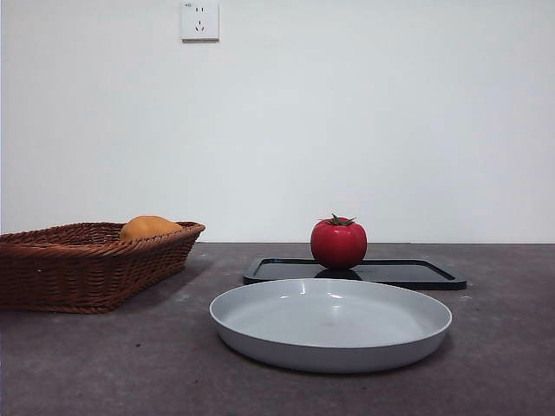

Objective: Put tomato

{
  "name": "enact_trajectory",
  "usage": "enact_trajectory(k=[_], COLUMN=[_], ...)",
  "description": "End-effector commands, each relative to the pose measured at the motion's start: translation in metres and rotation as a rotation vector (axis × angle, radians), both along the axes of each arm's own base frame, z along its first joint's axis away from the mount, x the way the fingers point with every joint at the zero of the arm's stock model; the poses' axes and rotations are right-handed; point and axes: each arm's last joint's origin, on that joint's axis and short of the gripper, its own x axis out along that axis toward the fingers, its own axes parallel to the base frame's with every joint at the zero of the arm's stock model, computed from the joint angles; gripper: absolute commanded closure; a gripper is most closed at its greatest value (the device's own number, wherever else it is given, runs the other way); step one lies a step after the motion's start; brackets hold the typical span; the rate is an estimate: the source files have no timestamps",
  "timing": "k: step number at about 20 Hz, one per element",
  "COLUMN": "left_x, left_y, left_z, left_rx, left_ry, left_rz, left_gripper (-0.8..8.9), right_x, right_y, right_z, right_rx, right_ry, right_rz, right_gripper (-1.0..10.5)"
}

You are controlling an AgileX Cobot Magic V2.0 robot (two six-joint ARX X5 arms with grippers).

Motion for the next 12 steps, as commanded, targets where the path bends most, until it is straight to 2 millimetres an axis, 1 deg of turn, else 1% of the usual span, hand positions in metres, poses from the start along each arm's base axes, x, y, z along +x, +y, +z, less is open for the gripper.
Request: enact_trajectory(k=[1, 4, 7, 12], left_x=[-0.010, -0.015, -0.017, -0.018], left_y=[0.007, 0.012, 0.012, 0.013], left_z=[-0.018, -0.041, -0.058, -0.075], left_rx=[-0.024, -0.040, -0.045, -0.041], left_ry=[-0.058, -0.070, -0.055, -0.030], left_rz=[0.058, 0.100, 0.114, 0.146], left_gripper=[7.89, 7.89, 7.89, 7.89], right_x=[0.000, 0.000, 0.000, 0.000], right_y=[0.001, 0.001, 0.001, 0.001], right_z=[0.005, 0.005, 0.005, 0.005], right_rx=[0.007, 0.007, 0.007, 0.007], right_ry=[-0.022, -0.022, -0.022, -0.022], right_rz=[0.008, 0.008, 0.008, 0.008], right_gripper=[9.2, 9.2, 9.2, 9.2])
